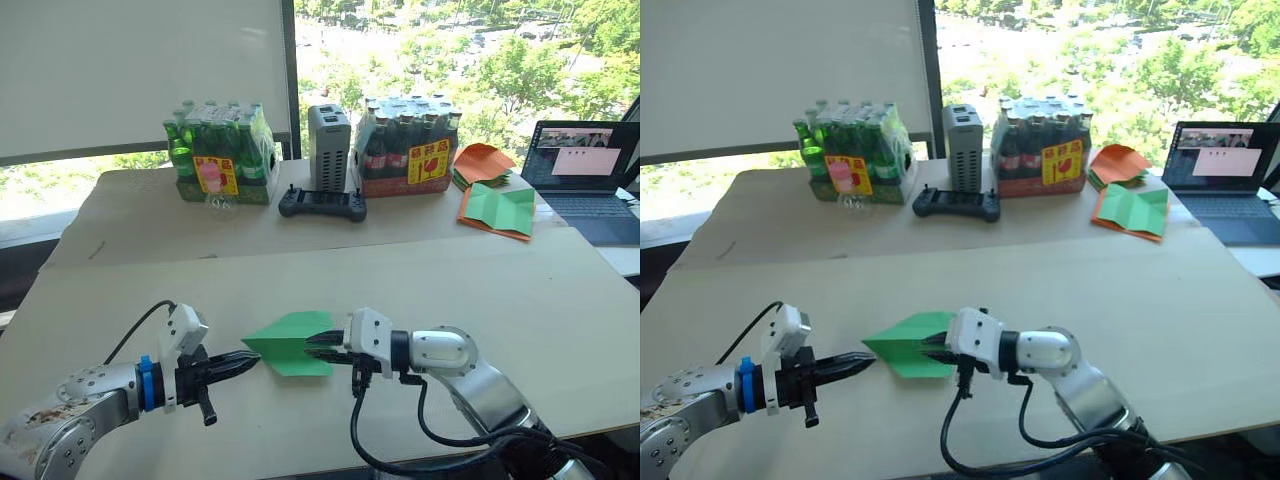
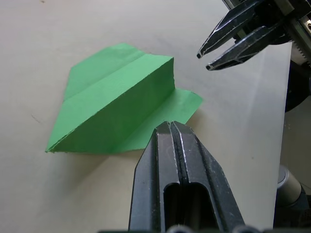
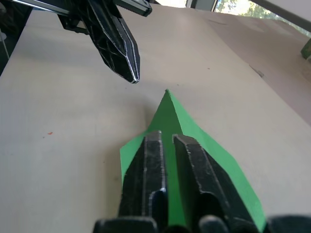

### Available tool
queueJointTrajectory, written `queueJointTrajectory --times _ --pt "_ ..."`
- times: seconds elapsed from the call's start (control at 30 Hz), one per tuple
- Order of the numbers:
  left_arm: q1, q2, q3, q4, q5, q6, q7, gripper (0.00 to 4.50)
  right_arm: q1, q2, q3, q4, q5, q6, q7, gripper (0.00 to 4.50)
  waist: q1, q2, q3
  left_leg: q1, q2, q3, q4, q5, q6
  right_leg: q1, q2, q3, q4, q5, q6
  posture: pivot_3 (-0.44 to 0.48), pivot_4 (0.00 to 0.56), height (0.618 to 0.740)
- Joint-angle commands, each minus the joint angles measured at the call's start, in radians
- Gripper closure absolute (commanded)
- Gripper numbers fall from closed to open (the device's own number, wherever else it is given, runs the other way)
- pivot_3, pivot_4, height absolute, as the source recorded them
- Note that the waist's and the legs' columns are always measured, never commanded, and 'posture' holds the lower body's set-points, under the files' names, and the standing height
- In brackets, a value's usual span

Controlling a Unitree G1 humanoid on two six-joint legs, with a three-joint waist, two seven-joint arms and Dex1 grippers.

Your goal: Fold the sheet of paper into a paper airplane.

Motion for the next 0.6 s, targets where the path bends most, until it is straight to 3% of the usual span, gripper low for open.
queueJointTrajectory --times 0.03,0.37,0.6 --pt "-0.024 0.003 0.014 -0.027 -0.023 0.006 0.018 4.5 -0.001 0.013 0.026 0.002 -0.004 0.046 -0.008 4.49 -0.001 0.0 0.0 0.0 0.0 0.0 0.0 0.0 0.0 0.0 0.0 0.0 0.0 0.0 0.0 0.0 0.15 0.717" --pt "-0.121 0.016 -0.003 -0.017 -0.069 0.034 0.038 4.5 0.076 -0.027 0.143 0.089 -0.118 0.17 -0.026 4.49 -0.001 -0.001 0.0 0.001 0.0 0.001 0.001 0.0 0.0 0.0 0.0 0.0 0.001 0.0 0.0 0.0 0.15 0.717" --pt "-0.278 0.043 -0.145 0.166 0.083 -0.063 -0.067 4.5 0.074 -0.004 0.129 0.057 -0.09 0.285 -0.048 4.49 0.0 -0.001 -0.001 0.004 0.0 0.003 0.0 0.0 0.0 0.002 0.001 0.002 0.001 0.001 0.0 0.0 0.15 0.717"
